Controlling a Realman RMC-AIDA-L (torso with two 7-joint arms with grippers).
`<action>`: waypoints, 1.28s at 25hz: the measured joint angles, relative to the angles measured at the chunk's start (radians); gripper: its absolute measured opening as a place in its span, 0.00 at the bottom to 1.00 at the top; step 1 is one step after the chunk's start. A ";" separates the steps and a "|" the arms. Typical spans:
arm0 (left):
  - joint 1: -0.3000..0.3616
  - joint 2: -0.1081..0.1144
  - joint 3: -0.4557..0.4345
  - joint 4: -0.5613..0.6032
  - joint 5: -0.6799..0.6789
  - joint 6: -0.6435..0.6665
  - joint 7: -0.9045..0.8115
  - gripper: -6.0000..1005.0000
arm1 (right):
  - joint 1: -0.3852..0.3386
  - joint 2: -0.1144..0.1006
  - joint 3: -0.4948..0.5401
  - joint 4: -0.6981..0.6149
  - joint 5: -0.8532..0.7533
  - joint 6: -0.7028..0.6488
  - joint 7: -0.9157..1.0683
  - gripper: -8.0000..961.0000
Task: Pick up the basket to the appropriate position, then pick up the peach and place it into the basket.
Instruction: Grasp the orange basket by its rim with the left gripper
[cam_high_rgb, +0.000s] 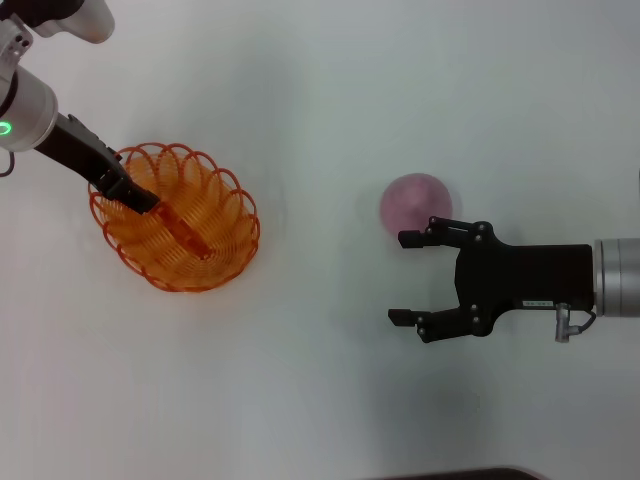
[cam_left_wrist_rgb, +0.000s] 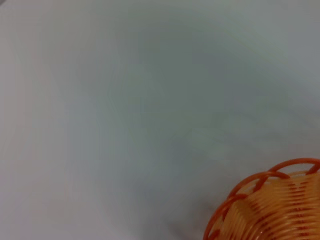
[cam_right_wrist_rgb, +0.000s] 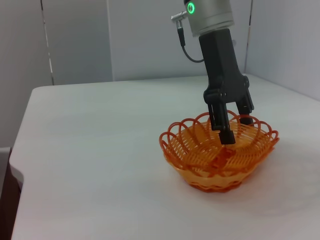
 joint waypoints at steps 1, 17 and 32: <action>0.000 0.000 0.000 0.000 0.000 0.000 0.000 0.81 | 0.000 0.000 0.000 0.000 0.000 0.000 0.000 0.98; 0.004 -0.002 -0.003 0.027 0.007 0.007 -0.019 0.45 | 0.006 0.002 -0.001 0.000 -0.003 0.000 0.000 0.98; 0.002 -0.002 0.003 0.027 0.012 0.016 -0.015 0.17 | 0.010 0.003 -0.001 0.000 -0.001 0.000 0.000 0.98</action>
